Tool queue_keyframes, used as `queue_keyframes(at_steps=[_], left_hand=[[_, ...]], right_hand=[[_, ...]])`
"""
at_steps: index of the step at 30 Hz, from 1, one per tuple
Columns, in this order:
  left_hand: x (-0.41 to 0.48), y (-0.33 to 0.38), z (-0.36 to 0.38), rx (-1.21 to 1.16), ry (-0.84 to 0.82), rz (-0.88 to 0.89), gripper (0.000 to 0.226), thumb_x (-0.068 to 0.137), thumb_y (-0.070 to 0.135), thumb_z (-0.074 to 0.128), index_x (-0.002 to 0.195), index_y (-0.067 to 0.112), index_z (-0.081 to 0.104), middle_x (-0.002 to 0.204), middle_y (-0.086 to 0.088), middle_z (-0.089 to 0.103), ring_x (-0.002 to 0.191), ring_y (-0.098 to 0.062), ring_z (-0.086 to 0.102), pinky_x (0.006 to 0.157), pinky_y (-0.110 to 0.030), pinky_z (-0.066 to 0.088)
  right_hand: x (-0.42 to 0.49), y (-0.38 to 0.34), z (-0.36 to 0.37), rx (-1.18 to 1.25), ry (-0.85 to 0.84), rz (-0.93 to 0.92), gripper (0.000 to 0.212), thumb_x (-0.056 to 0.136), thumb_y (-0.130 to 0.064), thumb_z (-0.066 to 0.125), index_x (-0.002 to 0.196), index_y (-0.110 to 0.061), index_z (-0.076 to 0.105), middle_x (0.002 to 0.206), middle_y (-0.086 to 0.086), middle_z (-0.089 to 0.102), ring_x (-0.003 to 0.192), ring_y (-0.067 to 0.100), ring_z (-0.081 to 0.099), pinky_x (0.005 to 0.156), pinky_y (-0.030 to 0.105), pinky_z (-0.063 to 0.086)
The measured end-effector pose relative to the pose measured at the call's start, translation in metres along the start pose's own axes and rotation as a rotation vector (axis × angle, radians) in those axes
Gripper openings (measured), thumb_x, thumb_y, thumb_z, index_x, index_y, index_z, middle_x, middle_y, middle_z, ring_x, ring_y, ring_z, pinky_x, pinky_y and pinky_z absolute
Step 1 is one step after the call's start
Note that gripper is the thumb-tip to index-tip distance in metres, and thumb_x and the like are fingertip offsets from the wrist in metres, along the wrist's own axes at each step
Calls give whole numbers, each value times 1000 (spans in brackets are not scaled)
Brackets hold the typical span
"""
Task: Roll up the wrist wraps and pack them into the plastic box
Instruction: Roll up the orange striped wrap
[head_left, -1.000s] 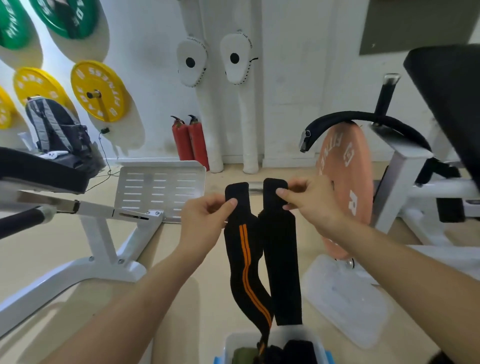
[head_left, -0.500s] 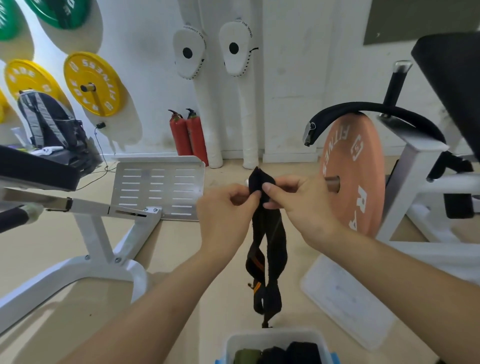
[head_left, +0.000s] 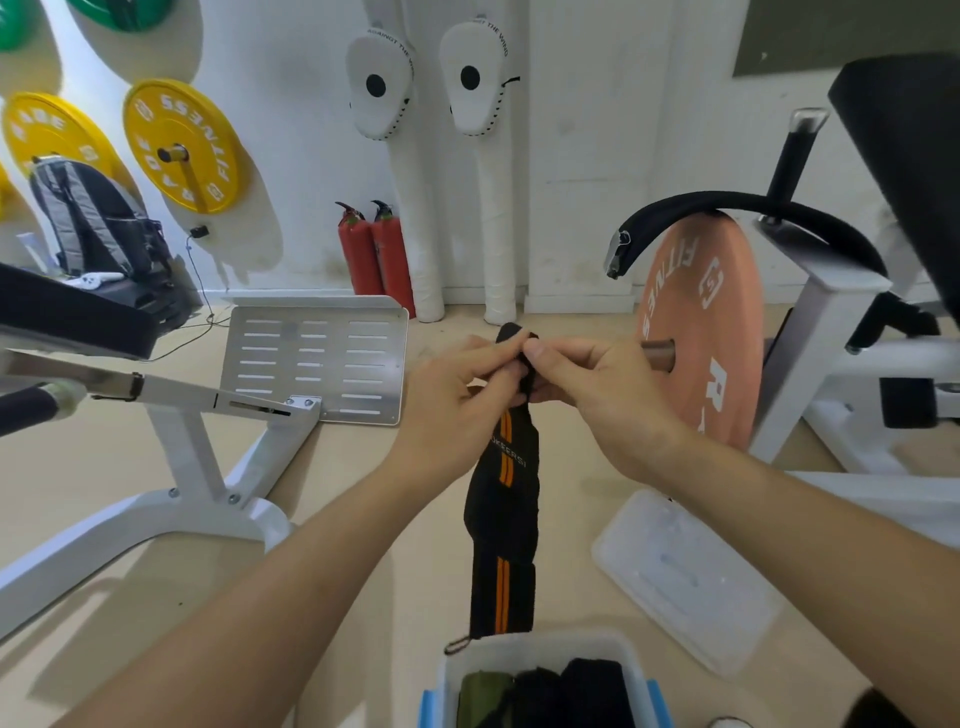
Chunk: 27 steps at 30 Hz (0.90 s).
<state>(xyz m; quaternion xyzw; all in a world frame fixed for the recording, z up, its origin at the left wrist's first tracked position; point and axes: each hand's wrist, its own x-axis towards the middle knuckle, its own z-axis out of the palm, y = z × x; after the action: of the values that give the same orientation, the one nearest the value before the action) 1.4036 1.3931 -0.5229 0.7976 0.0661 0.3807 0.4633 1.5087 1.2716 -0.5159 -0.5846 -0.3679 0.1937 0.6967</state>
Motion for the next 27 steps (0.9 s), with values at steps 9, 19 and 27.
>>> queue_keyframes(at_steps=[9, 19, 27], left_hand=[[-1, 2, -17, -63, 60, -172, 33, 94, 0, 63, 109, 26, 76, 85, 18, 66, 85, -7, 65, 75, -25, 56], [-11, -2, -8, -199, -147, -243, 17, 93, 10, 73, 109, 15, 69, 98, -6, 79, 95, -20, 76, 84, -34, 61], [-4, 11, -8, -297, 80, -284, 38, 90, 5, 75, 121, 16, 58, 75, -3, 76, 75, -15, 75, 65, -19, 56]], right_hand=[[3, 2, -15, -145, -36, 9, 11, 93, -7, 68, 99, -11, 76, 91, 12, 76, 82, 17, 70, 74, 28, 59], [2, -3, -19, -122, 6, -46, 21, 93, -8, 69, 114, -10, 69, 95, 17, 76, 84, 29, 72, 76, 44, 58], [-1, -9, -27, -501, -202, -204, 72, 84, -11, 79, 144, -37, 50, 120, -3, 64, 90, 21, 68, 80, 43, 60]])
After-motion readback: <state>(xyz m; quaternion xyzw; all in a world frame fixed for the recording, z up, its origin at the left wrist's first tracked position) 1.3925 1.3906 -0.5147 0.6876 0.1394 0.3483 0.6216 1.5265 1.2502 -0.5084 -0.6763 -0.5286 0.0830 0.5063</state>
